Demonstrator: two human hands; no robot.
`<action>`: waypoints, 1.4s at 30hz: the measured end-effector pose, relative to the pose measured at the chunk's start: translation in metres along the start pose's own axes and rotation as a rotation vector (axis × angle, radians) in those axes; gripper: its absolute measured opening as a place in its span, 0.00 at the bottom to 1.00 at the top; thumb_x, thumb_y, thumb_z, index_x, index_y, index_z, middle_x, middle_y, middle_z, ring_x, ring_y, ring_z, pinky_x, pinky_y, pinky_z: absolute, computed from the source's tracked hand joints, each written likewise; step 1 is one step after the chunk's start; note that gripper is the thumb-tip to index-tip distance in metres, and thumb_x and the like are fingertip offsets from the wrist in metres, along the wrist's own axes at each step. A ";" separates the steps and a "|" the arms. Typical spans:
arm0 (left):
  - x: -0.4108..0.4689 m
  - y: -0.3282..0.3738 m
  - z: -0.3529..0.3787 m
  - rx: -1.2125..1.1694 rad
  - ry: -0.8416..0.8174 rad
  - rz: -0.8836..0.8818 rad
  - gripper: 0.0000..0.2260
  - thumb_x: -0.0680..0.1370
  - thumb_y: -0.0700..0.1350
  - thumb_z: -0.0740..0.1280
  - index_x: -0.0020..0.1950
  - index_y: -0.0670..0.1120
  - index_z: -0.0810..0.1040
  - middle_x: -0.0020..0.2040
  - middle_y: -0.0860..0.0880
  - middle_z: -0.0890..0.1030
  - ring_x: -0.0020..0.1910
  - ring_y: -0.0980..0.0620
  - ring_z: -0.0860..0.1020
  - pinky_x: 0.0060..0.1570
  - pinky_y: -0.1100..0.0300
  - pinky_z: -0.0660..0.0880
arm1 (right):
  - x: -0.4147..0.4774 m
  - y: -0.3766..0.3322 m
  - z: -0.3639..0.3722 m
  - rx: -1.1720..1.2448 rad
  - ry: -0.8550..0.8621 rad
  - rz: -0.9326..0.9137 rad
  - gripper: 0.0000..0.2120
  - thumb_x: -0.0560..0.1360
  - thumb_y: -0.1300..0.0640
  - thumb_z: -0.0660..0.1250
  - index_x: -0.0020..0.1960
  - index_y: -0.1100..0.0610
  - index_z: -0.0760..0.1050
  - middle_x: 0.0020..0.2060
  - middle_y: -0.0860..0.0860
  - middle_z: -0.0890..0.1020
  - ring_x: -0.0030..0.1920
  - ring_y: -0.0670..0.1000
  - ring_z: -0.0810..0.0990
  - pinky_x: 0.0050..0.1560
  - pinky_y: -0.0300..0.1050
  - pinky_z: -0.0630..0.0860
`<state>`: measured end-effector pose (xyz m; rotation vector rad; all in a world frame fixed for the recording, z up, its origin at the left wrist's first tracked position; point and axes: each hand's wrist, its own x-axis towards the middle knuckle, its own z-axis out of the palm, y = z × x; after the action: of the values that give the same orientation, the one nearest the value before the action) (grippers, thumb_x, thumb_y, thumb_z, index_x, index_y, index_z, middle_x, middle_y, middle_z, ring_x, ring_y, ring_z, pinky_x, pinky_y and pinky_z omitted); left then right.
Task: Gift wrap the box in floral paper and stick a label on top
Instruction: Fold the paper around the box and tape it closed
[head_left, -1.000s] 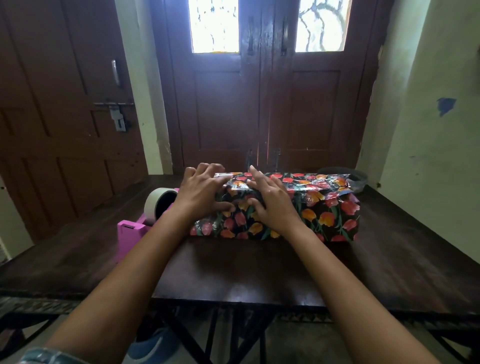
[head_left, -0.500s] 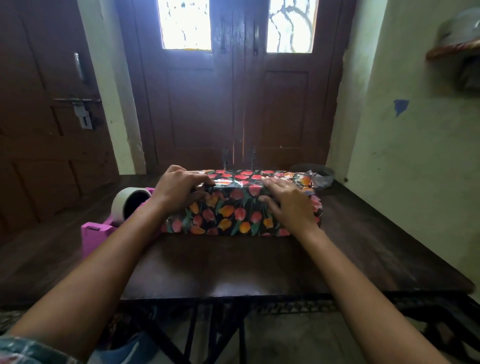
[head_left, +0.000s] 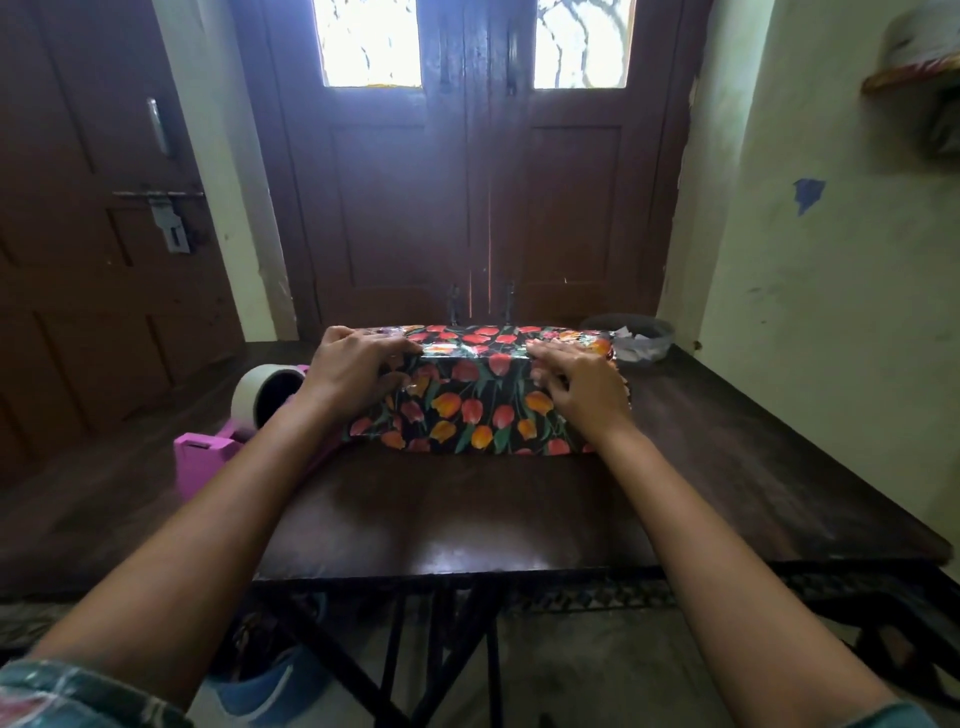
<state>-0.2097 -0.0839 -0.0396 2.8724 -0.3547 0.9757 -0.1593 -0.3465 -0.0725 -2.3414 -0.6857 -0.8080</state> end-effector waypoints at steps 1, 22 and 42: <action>-0.005 0.001 -0.002 -0.013 0.011 -0.032 0.18 0.73 0.50 0.71 0.62 0.52 0.78 0.55 0.47 0.83 0.55 0.46 0.80 0.56 0.51 0.72 | 0.000 0.000 0.000 -0.002 -0.007 0.009 0.16 0.75 0.60 0.66 0.63 0.54 0.76 0.60 0.51 0.79 0.62 0.52 0.75 0.61 0.46 0.71; -0.084 -0.059 -0.088 -0.485 -0.380 -1.133 0.10 0.78 0.44 0.65 0.45 0.36 0.76 0.40 0.41 0.74 0.33 0.47 0.71 0.29 0.57 0.70 | -0.001 -0.003 -0.002 0.013 -0.023 0.046 0.16 0.75 0.60 0.67 0.63 0.55 0.76 0.60 0.54 0.79 0.60 0.55 0.78 0.60 0.49 0.74; -0.141 -0.061 -0.071 -1.218 0.318 -1.243 0.04 0.76 0.40 0.67 0.42 0.42 0.76 0.43 0.46 0.77 0.44 0.52 0.76 0.40 0.53 0.79 | -0.003 -0.006 -0.001 0.053 0.001 0.042 0.16 0.75 0.61 0.67 0.63 0.58 0.76 0.58 0.57 0.80 0.58 0.56 0.79 0.57 0.48 0.73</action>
<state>-0.3453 0.0129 -0.0703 1.3071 0.6048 0.5469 -0.1661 -0.3438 -0.0718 -2.2996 -0.6483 -0.7632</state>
